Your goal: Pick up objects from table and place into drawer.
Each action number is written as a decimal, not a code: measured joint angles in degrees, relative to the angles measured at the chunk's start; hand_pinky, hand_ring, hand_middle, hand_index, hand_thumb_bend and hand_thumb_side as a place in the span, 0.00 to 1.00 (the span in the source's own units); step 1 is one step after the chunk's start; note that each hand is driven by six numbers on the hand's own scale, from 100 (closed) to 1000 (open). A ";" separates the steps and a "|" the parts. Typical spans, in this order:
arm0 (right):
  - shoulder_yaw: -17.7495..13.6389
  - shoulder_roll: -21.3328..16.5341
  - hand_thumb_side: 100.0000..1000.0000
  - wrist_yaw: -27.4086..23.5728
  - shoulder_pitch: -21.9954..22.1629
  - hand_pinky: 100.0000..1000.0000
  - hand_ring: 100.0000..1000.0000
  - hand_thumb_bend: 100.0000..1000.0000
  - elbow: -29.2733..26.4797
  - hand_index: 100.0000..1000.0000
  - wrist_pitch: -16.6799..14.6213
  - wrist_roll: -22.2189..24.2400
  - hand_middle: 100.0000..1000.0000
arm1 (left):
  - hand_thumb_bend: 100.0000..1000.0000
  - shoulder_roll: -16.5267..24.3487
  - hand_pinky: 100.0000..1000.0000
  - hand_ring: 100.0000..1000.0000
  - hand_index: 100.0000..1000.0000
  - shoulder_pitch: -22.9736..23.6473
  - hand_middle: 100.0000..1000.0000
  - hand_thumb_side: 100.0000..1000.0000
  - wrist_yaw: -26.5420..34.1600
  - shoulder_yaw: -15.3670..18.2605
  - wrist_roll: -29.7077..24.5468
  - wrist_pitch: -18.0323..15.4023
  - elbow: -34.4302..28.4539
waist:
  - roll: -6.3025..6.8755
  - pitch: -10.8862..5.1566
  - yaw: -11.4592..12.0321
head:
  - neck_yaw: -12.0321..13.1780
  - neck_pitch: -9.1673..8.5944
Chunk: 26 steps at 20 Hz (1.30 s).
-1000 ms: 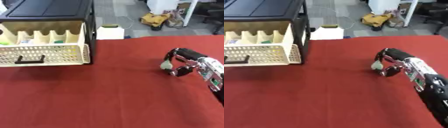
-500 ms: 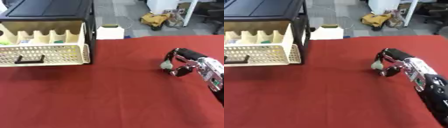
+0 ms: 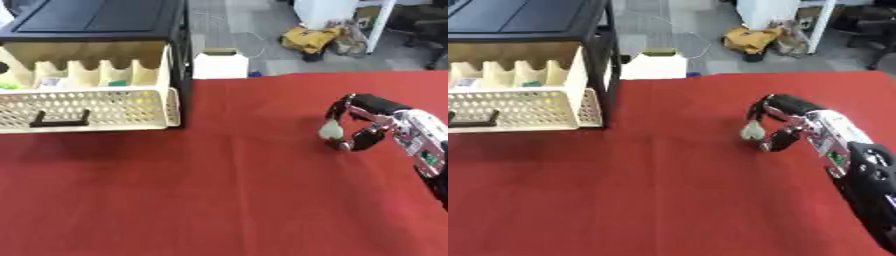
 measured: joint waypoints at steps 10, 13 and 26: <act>0.36 -0.01 0.01 -0.03 -0.82 0.56 0.76 0.26 0.65 0.71 0.25 0.43 0.55 | 0.00 -0.01 0.00 0.00 0.60 0.34 0.00 1.00 -0.35 0.00 -0.46 0.02 0.00 | -0.03 0.00 0.04 | -0.16 -0.18; 0.37 -0.01 0.01 -0.03 -1.10 0.55 0.76 0.19 0.84 0.71 0.35 0.42 0.54 | 0.00 -0.01 0.00 0.00 0.60 0.35 0.00 1.00 -0.43 0.00 -0.49 0.01 0.00 | -0.03 0.01 0.04 | -0.16 -0.19; 0.70 -0.27 0.00 -0.20 -1.83 0.53 0.74 0.18 2.05 0.64 0.41 1.26 0.51 | 0.00 -0.31 0.00 0.00 0.59 0.35 0.00 1.00 -0.44 -0.01 -0.82 -0.06 0.00 | -0.20 0.08 0.20 | -0.16 -0.46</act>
